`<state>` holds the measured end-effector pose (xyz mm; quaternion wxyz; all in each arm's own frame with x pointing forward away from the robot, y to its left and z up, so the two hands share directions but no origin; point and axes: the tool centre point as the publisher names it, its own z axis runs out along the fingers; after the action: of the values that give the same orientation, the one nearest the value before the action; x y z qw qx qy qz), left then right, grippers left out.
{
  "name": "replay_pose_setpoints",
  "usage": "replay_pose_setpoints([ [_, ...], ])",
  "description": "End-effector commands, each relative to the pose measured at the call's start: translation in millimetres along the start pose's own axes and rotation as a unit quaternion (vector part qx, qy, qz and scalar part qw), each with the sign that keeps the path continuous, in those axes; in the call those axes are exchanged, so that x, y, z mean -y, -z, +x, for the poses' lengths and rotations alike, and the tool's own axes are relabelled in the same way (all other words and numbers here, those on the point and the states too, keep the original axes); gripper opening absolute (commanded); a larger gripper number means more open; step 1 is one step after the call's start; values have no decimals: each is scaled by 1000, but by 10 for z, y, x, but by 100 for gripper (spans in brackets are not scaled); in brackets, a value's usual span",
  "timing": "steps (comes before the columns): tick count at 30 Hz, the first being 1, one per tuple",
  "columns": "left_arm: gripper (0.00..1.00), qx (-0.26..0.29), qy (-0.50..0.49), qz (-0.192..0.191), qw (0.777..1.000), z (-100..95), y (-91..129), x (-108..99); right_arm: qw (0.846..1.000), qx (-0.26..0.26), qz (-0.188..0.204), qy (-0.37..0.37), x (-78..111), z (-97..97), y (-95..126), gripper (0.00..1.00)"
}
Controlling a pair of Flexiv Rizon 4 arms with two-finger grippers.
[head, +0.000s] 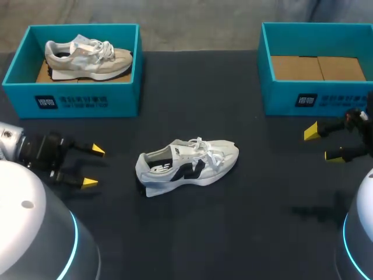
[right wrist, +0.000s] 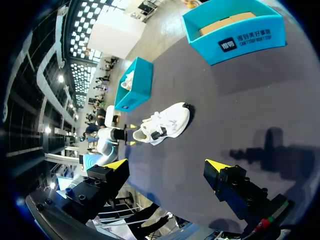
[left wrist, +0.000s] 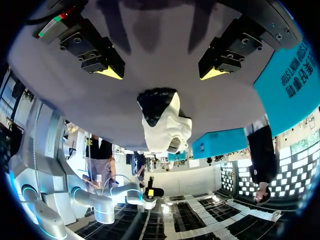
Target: Take the shoe out of the shoebox, open the shoe tongue, remove and reinsert the insole, then place the shoe into the shoebox
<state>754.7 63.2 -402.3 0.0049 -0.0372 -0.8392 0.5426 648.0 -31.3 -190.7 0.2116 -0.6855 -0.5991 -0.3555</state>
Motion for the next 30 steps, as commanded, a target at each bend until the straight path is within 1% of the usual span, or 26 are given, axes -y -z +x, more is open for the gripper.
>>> replay_pose_setpoints([
  [1,100,-1,-1,-3,1000,-15,8,8,996,2,-88,-1,107,8,53,100],
  [2,100,-8,1,-9,1000,-12,10,20,996,2,-88,-1,107,8,53,100],
  [30,100,-8,1,-9,1000,-12,10,20,996,2,-88,-1,107,8,53,100],
])
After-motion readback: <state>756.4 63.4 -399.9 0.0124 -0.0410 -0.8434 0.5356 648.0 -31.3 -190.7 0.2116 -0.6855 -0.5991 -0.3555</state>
